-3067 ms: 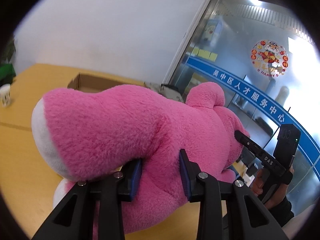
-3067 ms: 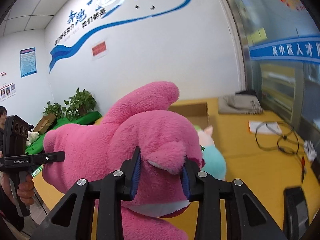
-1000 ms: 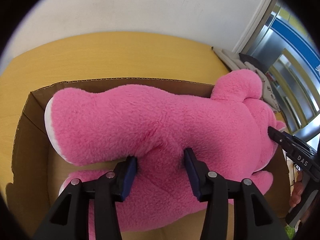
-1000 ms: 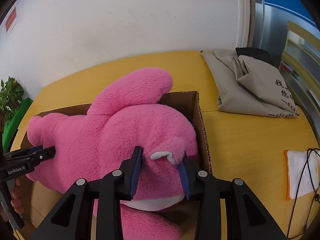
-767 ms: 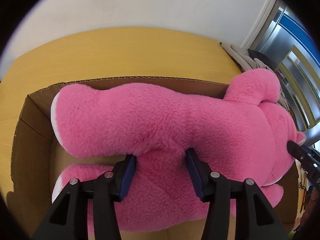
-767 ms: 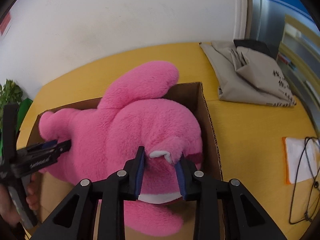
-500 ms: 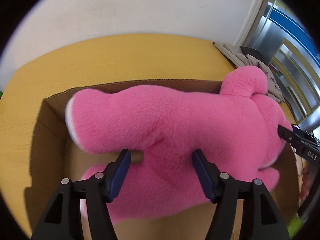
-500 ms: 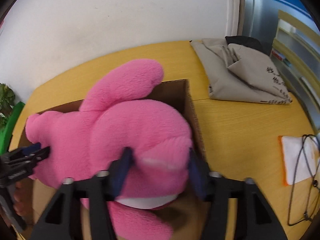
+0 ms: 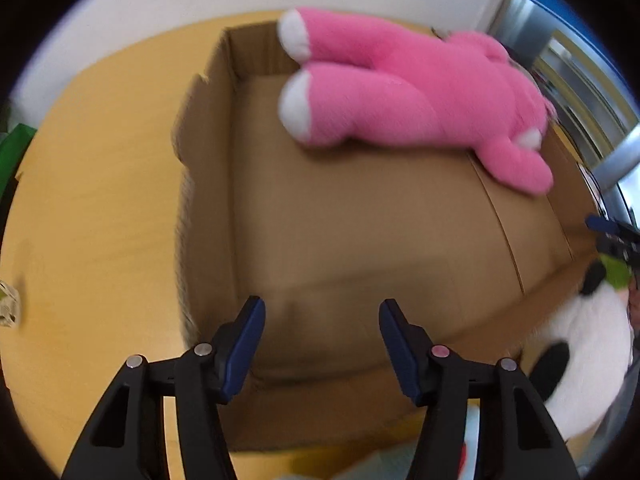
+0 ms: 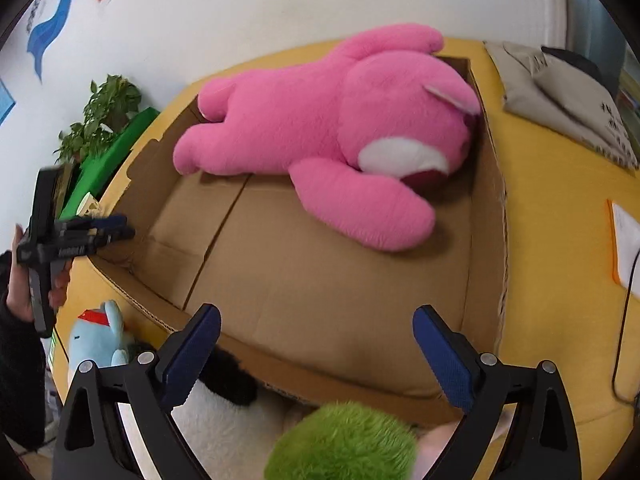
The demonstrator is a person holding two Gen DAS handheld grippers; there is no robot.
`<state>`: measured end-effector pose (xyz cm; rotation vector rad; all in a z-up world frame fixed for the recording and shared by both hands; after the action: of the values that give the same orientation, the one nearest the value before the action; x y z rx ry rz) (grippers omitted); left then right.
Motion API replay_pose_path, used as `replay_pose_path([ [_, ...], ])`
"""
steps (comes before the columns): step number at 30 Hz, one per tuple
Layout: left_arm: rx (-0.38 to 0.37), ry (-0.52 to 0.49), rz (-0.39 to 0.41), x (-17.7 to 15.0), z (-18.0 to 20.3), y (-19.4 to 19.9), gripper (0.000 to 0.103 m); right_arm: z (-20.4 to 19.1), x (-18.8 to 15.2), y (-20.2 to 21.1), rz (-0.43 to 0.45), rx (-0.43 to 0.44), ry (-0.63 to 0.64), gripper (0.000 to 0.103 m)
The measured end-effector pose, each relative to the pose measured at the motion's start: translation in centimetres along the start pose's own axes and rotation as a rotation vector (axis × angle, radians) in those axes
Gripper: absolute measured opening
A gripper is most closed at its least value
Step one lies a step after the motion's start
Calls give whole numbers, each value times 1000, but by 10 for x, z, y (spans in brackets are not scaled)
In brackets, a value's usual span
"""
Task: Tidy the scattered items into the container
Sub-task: 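Lower the pink bear into the box and open both grippers, then withdraw both grippers and move them toward the white panda plush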
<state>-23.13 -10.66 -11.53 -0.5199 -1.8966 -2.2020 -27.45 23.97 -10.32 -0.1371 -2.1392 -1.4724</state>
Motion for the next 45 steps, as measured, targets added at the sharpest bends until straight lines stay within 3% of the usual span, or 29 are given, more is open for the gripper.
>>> replay_pose_path([
  [3, 13, 43, 13, -10, 1, 5, 58, 9, -12, -4, -26, -25, -69, 99],
  [6, 25, 63, 26, -20, 0, 10, 58, 0, -24, -2, -41, -72, -13, 95],
  [12, 87, 53, 31, -29, 7, 11, 58, -6, -38, 5, -46, -79, -22, 95],
  [17, 55, 69, 45, -40, 3, 24, 59, -9, -49, 16, -10, -151, -40, 95],
  [19, 40, 92, 80, -47, 2, 36, 59, -16, -53, 32, 33, -210, -40, 96],
  [25, 5, 119, 287, -69, 6, 96, 64, -73, -60, 118, 313, -235, 38, 103],
  [28, -29, 133, 391, -84, 14, 135, 69, -102, -68, 140, 393, -228, 37, 103],
  [31, -10, 123, 482, -101, 31, 168, 81, -116, -78, 142, 406, -223, 30, 103],
  [37, 39, 91, 539, -143, 64, 185, 81, -125, -112, 136, 440, -200, -1, 103],
  [45, 1, 152, 539, -196, 97, 182, 81, -129, -162, 146, 424, -199, 77, 103],
])
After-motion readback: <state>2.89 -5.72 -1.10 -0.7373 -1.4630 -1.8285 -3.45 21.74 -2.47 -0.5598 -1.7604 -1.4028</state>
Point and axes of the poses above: each gripper's, at about its wrist camera, not at the fingertips, and y roughly against the way its jaws point, z to its right, x to its top, the point moved 4 cm from there along -y, roughly the way its jaws point, and after that the axes turned 2 degrees about -x, right-handed, at the moved point
